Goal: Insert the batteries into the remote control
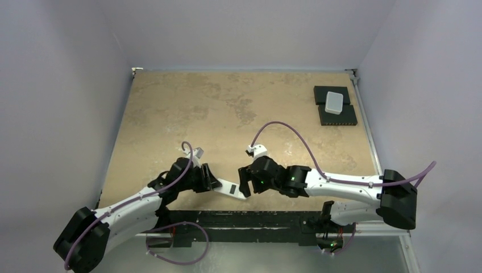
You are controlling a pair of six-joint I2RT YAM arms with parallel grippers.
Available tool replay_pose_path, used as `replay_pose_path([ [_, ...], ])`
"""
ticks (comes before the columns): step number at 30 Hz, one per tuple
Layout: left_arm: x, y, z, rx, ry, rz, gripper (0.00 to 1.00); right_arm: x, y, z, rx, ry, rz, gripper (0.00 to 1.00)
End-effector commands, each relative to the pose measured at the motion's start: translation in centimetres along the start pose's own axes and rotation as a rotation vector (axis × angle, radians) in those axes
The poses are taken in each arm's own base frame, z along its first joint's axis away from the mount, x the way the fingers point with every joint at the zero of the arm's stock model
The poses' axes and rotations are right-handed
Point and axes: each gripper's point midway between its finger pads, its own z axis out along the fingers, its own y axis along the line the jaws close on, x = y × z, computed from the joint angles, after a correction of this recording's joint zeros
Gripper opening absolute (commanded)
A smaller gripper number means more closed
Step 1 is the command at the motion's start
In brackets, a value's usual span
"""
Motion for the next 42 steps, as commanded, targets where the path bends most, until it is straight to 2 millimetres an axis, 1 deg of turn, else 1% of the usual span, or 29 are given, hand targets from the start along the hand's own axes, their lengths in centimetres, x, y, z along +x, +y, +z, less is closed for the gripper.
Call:
replay_pose_path([
  [1, 2.4, 1.9, -0.1, -0.048, 0.072, -0.047, 0.39, -0.7, 0.3, 0.1, -0.006, -0.048, 0.087, 0.78],
  [8, 2.9, 2.1, -0.1, -0.052, 0.077, -0.070, 0.36, 0.9, -1.1, 1.4, 0.075, -0.010, 0.158, 0.67],
  [11, 3.2, 2.3, -0.1, -0.055, 0.080, -0.081, 0.34, 1.7, -1.4, 2.0, 0.097, 0.020, 0.174, 0.63],
  [15, 3.6, 2.4, -0.3, -0.058, 0.086, -0.100, 0.32, 2.4, -1.6, 2.3, 0.108, 0.038, 0.194, 0.57],
  [23, 3.7, 3.0, -0.8, -0.092, 0.078, -0.121, 0.30, 2.9, -2.0, 2.4, 0.121, 0.039, 0.228, 0.52],
  [25, 3.7, 3.1, -0.9, -0.103, 0.076, -0.123, 0.31, 3.0, -2.0, 2.5, 0.122, 0.040, 0.237, 0.51],
  [28, 3.8, 3.3, -1.0, -0.114, 0.078, -0.125, 0.33, 3.0, -1.9, 2.6, 0.117, 0.042, 0.249, 0.50],
  [38, 3.2, 3.6, -1.5, -0.160, 0.062, -0.108, 0.33, 2.7, -1.4, 2.9, 0.112, 0.038, 0.275, 0.48],
  [42, 3.1, 3.6, -1.7, -0.166, 0.059, -0.107, 0.32, 2.8, -1.5, 3.1, 0.120, 0.042, 0.281, 0.45],
])
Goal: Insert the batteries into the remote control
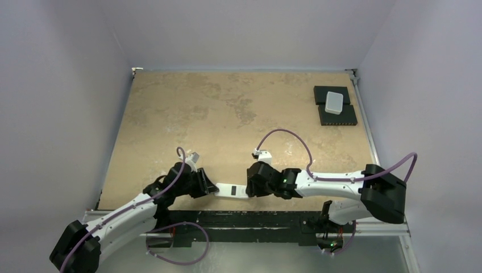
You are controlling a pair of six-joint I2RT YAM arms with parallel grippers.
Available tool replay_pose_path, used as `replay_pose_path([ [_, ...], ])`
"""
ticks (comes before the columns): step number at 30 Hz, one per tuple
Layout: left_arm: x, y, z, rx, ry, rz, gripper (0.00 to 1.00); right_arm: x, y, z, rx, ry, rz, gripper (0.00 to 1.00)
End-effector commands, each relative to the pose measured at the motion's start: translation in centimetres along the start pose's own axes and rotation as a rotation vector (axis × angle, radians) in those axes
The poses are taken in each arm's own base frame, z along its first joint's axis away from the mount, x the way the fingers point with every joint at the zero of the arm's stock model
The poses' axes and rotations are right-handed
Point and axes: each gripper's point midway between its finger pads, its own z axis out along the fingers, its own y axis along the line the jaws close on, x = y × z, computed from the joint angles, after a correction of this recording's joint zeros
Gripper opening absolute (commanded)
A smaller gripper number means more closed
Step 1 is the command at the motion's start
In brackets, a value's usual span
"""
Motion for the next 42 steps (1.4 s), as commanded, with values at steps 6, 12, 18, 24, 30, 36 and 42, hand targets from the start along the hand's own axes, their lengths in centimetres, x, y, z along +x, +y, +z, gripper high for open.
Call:
replay_pose_path([
  [6, 1.1, 2.8, -0.4, -0.131, 0.035, 0.008, 0.26, -0.7, 0.8, 0.5, -0.005, -0.023, 0.043, 0.42],
  [12, 1.2, 2.6, -0.2, -0.112, 0.044, 0.011, 0.19, -0.8, 1.1, 0.7, -0.004, -0.023, 0.042, 0.40],
  [18, 1.2, 2.2, 0.1, -0.096, 0.055, 0.018, 0.17, -0.9, 1.3, 1.1, -0.001, -0.027, 0.030, 0.35],
  [24, 1.4, 2.0, 0.4, -0.085, 0.071, 0.023, 0.15, -0.7, 1.5, 1.3, -0.011, -0.015, 0.025, 0.28],
  [30, 1.6, 1.8, 0.7, -0.074, 0.080, 0.027, 0.15, -0.3, 1.9, 1.7, -0.031, 0.001, 0.020, 0.20],
  [36, 1.7, 1.4, 0.8, -0.061, 0.087, 0.028, 0.14, -0.1, 2.5, 1.9, -0.049, 0.009, 0.005, 0.17],
  [42, 1.5, 1.6, 0.8, -0.067, 0.077, 0.032, 0.14, -0.4, 2.0, 1.8, -0.015, -0.002, -0.004, 0.17],
])
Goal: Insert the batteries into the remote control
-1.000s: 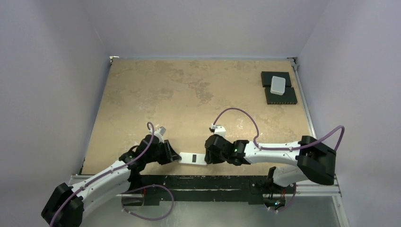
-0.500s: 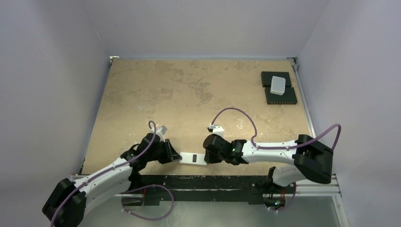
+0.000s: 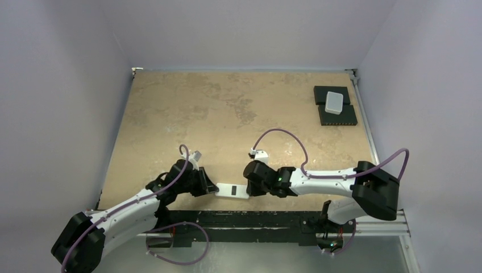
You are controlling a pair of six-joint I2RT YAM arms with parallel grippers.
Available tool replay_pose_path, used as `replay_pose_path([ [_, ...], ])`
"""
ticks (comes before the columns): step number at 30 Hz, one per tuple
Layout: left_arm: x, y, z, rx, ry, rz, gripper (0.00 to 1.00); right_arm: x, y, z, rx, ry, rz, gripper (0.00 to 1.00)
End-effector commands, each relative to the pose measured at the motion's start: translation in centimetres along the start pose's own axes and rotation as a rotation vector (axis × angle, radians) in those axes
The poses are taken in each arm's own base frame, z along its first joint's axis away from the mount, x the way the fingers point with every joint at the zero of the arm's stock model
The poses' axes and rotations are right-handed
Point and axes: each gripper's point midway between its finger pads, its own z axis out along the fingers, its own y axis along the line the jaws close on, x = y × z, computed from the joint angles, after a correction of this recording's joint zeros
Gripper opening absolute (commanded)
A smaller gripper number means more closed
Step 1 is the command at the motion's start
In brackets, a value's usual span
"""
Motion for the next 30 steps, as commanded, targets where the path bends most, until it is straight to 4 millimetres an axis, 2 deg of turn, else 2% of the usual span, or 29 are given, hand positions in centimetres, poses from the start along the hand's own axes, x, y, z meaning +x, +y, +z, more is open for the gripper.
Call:
replay_pose_path([
  [1, 1.4, 1.9, 0.4, -0.059, 0.037, 0.026, 0.14, -0.8, 1.3, 0.5, -0.019, -0.030, 0.004, 0.18],
  [5, 1.1, 1.8, 0.3, -0.069, 0.030, 0.030, 0.15, -1.4, 0.6, 0.2, 0.028, -0.049, -0.018, 0.21],
  [8, 0.6, 1.6, 0.0, -0.086, 0.016, 0.031, 0.20, -1.8, 0.6, -0.3, 0.033, -0.058, -0.025, 0.25],
  [16, -1.3, 0.4, -0.9, -0.111, -0.040, 0.031, 0.31, -3.7, 0.2, -1.9, 0.060, -0.130, -0.043, 0.42],
  [24, -3.8, -2.1, -2.4, -0.109, -0.098, 0.053, 0.38, -6.0, 0.9, -4.0, 0.027, -0.212, -0.102, 0.55],
  [30, -5.7, -4.2, -4.1, -0.098, -0.150, 0.089, 0.41, -6.0, 3.0, -4.9, -0.103, -0.203, -0.324, 0.71],
])
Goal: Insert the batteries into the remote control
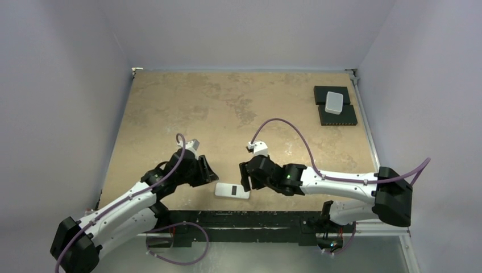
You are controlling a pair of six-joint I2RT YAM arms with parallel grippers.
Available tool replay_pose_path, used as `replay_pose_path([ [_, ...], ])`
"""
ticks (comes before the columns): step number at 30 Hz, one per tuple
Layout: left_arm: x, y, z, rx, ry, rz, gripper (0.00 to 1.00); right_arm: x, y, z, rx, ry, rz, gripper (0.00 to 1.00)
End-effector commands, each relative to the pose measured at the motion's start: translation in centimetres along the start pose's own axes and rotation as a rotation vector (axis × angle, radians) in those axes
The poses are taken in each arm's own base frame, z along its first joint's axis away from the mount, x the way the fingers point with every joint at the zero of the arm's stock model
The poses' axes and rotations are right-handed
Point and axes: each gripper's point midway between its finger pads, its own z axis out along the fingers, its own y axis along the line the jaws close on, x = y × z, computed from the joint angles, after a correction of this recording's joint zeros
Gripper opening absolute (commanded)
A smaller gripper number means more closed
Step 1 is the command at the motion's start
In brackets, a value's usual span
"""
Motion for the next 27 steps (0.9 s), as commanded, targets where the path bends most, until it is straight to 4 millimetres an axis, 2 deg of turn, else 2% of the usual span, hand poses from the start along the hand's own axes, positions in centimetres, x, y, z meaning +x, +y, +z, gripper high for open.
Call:
replay_pose_path([
  [1, -2.7, -2.0, -2.0, 0.011, -0.080, 0.051, 0.41, -2.0, 2.5, -1.0, -0.138, -0.043, -0.202, 0.72],
  [5, -4.1, -2.2, -3.3, -0.017, -0.139, 0.064, 0.42, -1.3, 4.4, -1.2, -0.260, 0.001, -0.382, 0.79],
  [12, -5.3, -2.6, -5.4, -0.020, -0.195, 0.066, 0.43, 0.1, 5.5, -0.7, -0.361, 0.079, -0.617, 0.93],
  [20, -6.1, -3.2, -8.2, -0.006, -0.248, 0.038, 0.44, 1.8, 4.8, 0.9, -0.346, 0.168, -0.834, 0.96],
  [27, -7.2, -3.7, -11.0, 0.014, -0.322, 0.023, 0.46, 2.6, 4.4, 2.6, -0.304, 0.251, -0.913, 0.95],
])
